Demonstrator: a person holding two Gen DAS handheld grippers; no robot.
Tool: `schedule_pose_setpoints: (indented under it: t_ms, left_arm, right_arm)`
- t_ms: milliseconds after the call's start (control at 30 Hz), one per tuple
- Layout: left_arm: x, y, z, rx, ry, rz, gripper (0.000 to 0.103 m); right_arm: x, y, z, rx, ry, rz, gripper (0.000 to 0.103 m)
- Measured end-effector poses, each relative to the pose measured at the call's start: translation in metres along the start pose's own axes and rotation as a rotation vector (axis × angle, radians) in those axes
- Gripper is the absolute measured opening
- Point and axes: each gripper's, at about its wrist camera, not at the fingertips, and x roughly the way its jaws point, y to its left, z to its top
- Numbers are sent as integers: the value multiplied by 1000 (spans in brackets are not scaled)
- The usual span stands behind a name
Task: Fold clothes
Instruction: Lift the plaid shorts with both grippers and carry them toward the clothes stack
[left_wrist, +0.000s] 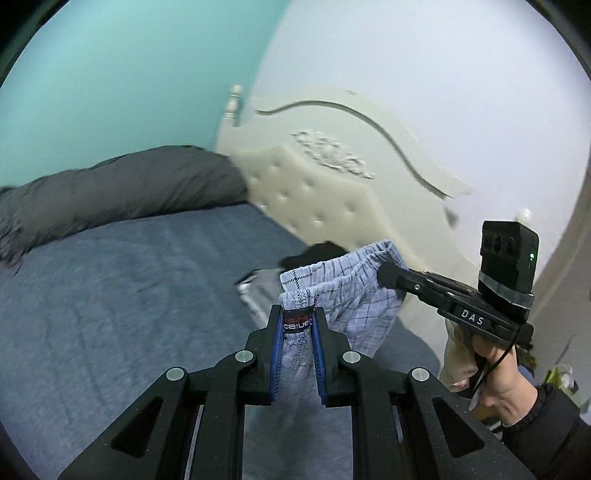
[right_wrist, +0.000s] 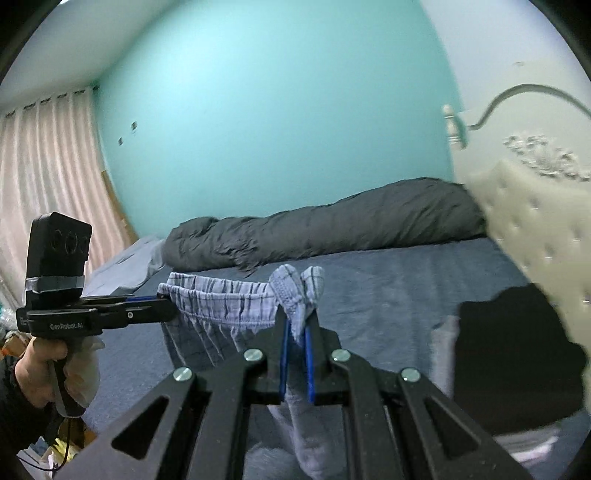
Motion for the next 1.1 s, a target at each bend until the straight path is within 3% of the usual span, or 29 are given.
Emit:
schedule_pose_setpoints:
  t_ms: [233,467,700,1100]
  left_arm:
    - [51,-66,20,61,28,-76,16]
    - [90,-100,35,77,48,-102,16]
    - [129,-113,52,90,61,-88,16]
    - [187,-91,80,59,83,-55,16]
  right_arm:
    - [-64,-55,4,16,-11,-119,7]
    - [-109,-99,13,27,-24,-201,7]
    - [-122,-132,19,21,-17,-258,7]
    - [-90,-181,38,24,22,-293,7]
